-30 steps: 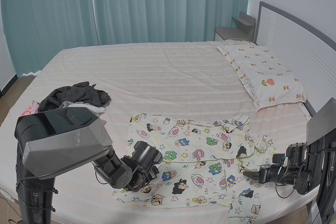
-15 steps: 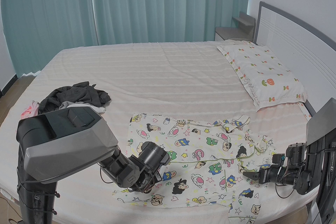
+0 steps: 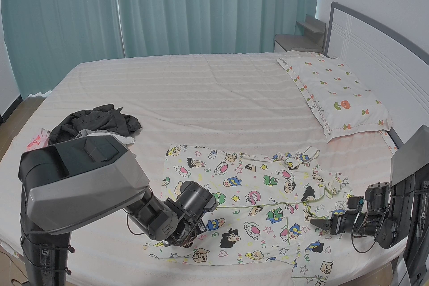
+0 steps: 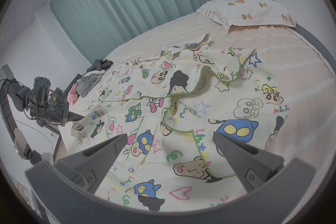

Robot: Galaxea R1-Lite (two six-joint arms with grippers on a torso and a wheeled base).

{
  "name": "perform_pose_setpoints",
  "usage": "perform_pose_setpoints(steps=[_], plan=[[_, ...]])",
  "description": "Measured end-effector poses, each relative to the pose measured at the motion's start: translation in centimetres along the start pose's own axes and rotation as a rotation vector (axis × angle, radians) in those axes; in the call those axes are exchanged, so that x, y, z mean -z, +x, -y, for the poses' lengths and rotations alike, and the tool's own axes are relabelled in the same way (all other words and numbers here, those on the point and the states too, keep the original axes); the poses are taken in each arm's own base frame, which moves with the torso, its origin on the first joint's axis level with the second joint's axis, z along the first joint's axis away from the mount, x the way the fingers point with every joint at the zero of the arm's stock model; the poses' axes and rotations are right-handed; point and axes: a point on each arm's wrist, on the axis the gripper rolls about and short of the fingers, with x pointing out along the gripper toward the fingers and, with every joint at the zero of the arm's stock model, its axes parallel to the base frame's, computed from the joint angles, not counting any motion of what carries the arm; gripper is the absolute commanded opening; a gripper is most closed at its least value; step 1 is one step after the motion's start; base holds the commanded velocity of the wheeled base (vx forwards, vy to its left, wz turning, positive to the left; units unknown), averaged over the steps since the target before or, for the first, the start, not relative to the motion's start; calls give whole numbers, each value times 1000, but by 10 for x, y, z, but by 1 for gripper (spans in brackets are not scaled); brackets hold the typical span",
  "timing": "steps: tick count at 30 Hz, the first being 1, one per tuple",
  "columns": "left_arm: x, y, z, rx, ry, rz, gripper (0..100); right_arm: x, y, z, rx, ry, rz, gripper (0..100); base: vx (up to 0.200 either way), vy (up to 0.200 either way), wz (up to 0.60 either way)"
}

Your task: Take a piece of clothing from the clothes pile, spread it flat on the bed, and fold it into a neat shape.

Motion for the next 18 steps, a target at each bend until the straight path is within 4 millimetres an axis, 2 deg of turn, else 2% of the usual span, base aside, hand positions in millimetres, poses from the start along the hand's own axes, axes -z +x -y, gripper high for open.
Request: perform_pose_setpoints(steps=[9, 18], plan=[[12, -5, -4, -7, 29, -35, 0, 0, 0, 0, 1, 0, 0, 100, 0, 0, 0], [31, -10, 0, 3, 86, -52, 0, 1, 0, 0, 1, 0, -3, 100, 0, 0, 0]])
